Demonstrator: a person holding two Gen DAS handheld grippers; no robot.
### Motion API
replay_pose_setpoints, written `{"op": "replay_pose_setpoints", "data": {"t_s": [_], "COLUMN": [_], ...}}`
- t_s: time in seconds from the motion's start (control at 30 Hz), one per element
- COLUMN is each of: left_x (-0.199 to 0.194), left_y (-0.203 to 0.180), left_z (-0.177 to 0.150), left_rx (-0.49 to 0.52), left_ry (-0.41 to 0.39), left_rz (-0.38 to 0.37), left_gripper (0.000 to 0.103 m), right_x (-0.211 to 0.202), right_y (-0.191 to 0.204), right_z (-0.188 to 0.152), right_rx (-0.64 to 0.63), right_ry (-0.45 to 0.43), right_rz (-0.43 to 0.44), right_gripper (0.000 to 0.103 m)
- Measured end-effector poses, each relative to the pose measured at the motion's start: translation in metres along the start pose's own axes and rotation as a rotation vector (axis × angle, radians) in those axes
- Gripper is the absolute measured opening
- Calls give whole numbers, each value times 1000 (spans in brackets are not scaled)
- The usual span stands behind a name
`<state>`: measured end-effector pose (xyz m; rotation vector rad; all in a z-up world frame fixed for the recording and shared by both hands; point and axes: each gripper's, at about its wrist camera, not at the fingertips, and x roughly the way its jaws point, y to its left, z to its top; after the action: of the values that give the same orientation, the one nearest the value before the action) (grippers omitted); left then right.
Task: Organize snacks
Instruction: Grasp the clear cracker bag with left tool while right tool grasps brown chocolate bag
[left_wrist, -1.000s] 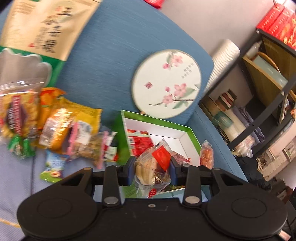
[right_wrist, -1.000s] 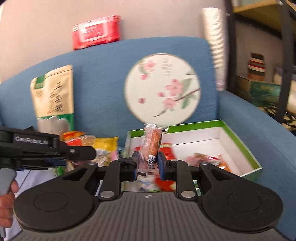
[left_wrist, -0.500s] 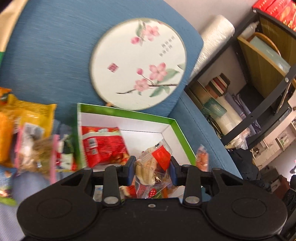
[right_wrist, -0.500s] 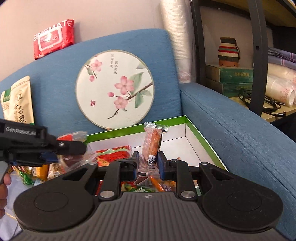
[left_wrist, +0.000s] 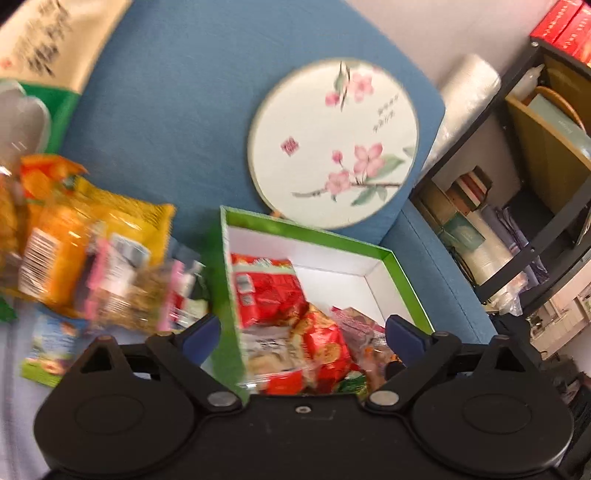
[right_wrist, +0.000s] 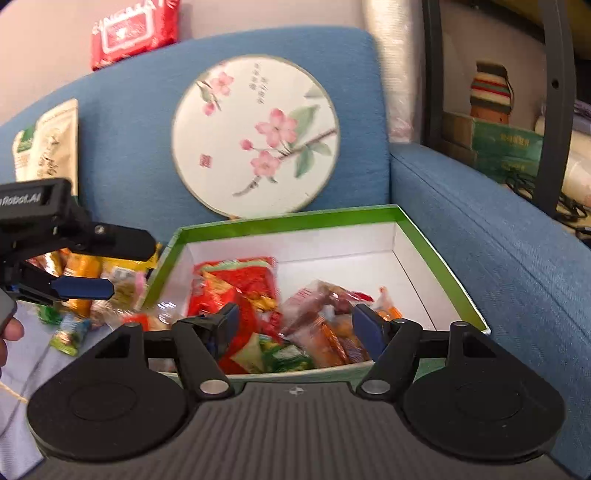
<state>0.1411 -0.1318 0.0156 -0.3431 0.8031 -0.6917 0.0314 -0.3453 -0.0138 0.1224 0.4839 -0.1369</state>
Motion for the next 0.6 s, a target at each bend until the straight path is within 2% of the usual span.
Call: {"op": "replay_pose_setpoints", "data": {"t_s": [0.07,0.17,0.3,0.43,0.6], "left_x": [-18,-44,-71,-92,-112], "left_y": [7,30,80,120,144], "left_z": [-1,-4,-17,-27,-26], "left_rx": [30,46,-16,-112,-175], "left_ry": [-30,-49,-34,-33,-77], "left_rz": [20,107,228,278,298], "left_gripper": [103,103,103,103,103], "right_x": [-8,-20,-27,-21,-11], "right_y": [7,20,40,71,118], "right_z": [4,9,6,-2,-10], "right_rx": [-12,-17,-27,-64,-145], "right_ry": [-18,-46,-33,28,77], "right_rz": [13,52,155,267,382], "right_gripper": [103,103,103,103,103]}}
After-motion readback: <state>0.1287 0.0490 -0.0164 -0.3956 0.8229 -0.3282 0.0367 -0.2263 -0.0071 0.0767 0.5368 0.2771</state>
